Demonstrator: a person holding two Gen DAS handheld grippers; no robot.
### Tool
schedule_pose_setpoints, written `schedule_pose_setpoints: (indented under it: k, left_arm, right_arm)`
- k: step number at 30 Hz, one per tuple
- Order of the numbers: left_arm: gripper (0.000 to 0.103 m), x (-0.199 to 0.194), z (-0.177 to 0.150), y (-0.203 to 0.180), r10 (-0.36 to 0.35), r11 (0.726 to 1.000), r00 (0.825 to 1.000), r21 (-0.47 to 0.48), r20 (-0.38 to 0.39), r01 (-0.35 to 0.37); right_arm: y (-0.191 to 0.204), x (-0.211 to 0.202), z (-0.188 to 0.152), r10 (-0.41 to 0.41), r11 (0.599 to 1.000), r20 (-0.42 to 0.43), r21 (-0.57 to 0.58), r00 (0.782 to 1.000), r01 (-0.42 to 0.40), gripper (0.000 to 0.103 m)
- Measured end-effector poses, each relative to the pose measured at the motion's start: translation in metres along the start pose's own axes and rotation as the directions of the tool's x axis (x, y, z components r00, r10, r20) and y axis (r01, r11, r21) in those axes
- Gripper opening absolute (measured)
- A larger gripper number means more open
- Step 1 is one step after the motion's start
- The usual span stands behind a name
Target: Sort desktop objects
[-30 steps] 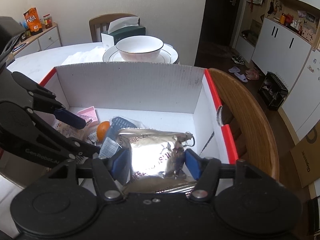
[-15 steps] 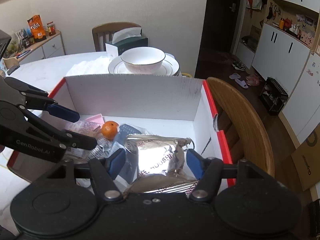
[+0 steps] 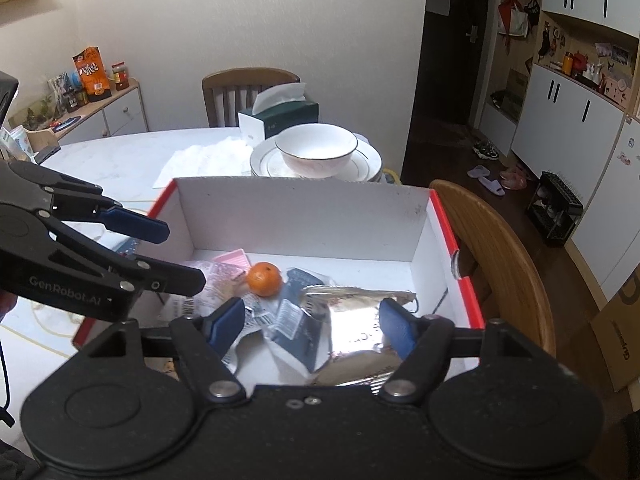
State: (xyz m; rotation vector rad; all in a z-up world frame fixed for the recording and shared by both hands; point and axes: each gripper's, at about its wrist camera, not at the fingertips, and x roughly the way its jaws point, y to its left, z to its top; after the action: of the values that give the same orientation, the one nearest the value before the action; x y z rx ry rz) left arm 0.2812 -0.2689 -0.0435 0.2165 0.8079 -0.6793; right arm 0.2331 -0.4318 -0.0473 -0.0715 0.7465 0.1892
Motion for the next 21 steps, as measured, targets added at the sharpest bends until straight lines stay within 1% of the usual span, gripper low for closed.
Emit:
schedule_pose_setpoints:
  k: [2,6,8,10,14,19,21]
  left_arm:
    - [0.068,-0.006,-0.004,0.003,-0.005,1.0,1.0,-0.009,0.003,0.005]
    - [0.069,-0.018,-0.012,0.009,0.002,1.0,1.0,-0.018,0.015,-0.001]
    - [0.073,-0.024,-0.016,0.012,0.001,1.0,1.0,-0.02,0.017,-0.001]
    - [0.074,-0.029,-0.019,0.014,-0.001,1.0,1.0,-0.019,0.02,0.001]
    - [0.084,-0.038,-0.027,0.019,0.007,1.0,1.0,-0.014,0.027,-0.006]
    - [0.087,-0.049,-0.034,0.024,0.005,1.0,0.999,-0.014,0.04,-0.004]
    - [0.102,-0.054,-0.037,0.025,0.0,1.0,0.999,-0.01,0.048,0.0]
  right_arm:
    - [0.004,-0.004,0.0,0.001,1.0,0.005,0.009,1.0,-0.001,0.075]
    - [0.012,-0.012,-0.001,-0.001,1.0,0.02,0.029,1.0,0.0,0.077]
    - [0.017,-0.015,-0.001,0.004,0.999,0.026,0.036,1.0,-0.005,0.077]
    - [0.021,-0.019,-0.002,0.006,0.999,0.036,0.041,0.999,-0.007,0.078]
    - [0.029,-0.026,-0.003,0.002,0.998,0.053,0.061,0.999,-0.005,0.079]
    - [0.037,-0.033,-0.007,-0.01,0.996,0.065,0.087,0.998,0.004,0.081]
    - [0.041,-0.037,-0.009,-0.016,0.995,0.07,0.095,0.997,0.009,0.081]
